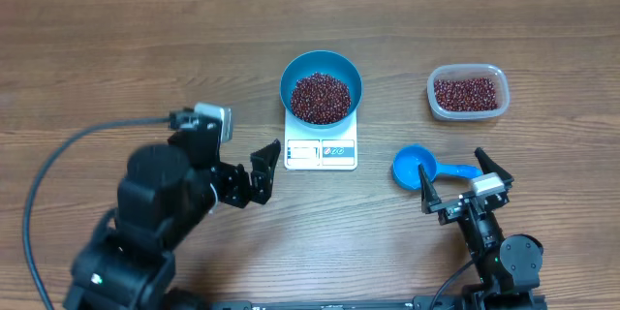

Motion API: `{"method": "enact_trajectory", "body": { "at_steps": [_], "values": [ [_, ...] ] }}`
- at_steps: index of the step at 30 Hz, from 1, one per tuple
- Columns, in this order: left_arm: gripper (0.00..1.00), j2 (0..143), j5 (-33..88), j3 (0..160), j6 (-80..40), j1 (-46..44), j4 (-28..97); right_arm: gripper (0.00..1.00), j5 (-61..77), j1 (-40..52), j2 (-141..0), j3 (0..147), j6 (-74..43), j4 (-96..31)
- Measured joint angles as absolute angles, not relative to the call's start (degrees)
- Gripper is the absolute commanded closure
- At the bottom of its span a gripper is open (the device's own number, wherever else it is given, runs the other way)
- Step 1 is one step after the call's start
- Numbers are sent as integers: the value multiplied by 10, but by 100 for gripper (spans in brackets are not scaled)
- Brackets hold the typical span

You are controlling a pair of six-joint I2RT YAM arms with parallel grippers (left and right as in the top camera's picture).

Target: Scoop item into bowl and weigh 150g on scale

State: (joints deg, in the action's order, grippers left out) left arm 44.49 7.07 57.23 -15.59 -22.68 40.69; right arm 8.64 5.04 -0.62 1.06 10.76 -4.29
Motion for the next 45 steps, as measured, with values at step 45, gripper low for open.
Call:
{"method": "enact_trajectory", "body": {
  "at_steps": [45],
  "values": [
    [0,8,-36,5,-199,-44,43,0,87,50,-6,11,107,-43]
  ]
}}
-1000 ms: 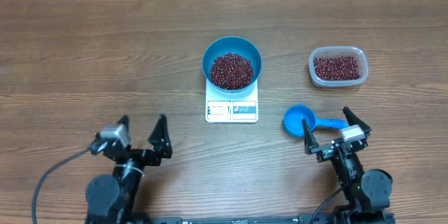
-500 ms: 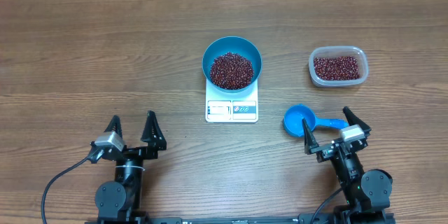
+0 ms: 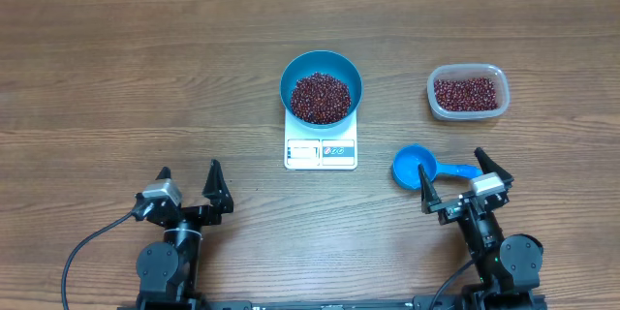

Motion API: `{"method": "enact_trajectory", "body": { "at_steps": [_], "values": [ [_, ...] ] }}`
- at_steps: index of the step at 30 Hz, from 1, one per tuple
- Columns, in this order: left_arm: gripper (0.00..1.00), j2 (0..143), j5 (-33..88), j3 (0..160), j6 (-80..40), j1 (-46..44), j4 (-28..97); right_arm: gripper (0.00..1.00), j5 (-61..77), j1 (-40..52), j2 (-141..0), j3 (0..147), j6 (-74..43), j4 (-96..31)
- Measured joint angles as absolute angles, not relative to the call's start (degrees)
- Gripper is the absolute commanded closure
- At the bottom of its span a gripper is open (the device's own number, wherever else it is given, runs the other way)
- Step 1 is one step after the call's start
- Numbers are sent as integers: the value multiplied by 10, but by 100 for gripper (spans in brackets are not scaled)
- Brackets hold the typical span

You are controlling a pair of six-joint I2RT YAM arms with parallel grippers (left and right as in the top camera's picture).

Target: Scoop item into bowl and weigh 150g on scale

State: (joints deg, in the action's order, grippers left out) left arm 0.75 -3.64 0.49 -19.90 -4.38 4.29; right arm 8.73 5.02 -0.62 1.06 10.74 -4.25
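Note:
A blue bowl (image 3: 321, 85) full of red beans stands on the white scale (image 3: 321, 152) at the table's middle. To its right a clear plastic tub (image 3: 468, 91) holds more red beans. The blue scoop (image 3: 423, 167) lies on the table below the tub, empty, its handle pointing right. My right gripper (image 3: 464, 182) stands open just below the scoop, with nothing between its fingers. At the lower left my left gripper (image 3: 188, 182) is open too, well away from the scale.
The wooden table (image 3: 145, 58) stretches wide on the left and at the back. A black cable (image 3: 92, 247) runs from the left arm toward the lower left edge.
My left arm has pulled back from beside the scale's left front corner to the lower left of the table, its gripper now open and pointing up the table. The right arm, scoop and bowl are unchanged.

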Motion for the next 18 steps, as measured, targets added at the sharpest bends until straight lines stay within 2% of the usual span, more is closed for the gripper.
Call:
{"method": "enact_trajectory", "body": {
  "at_steps": [18],
  "values": [
    [0,8,-36,5,-193,-44,43,0,87,50,-6,11,107,-43]
  ]
}}
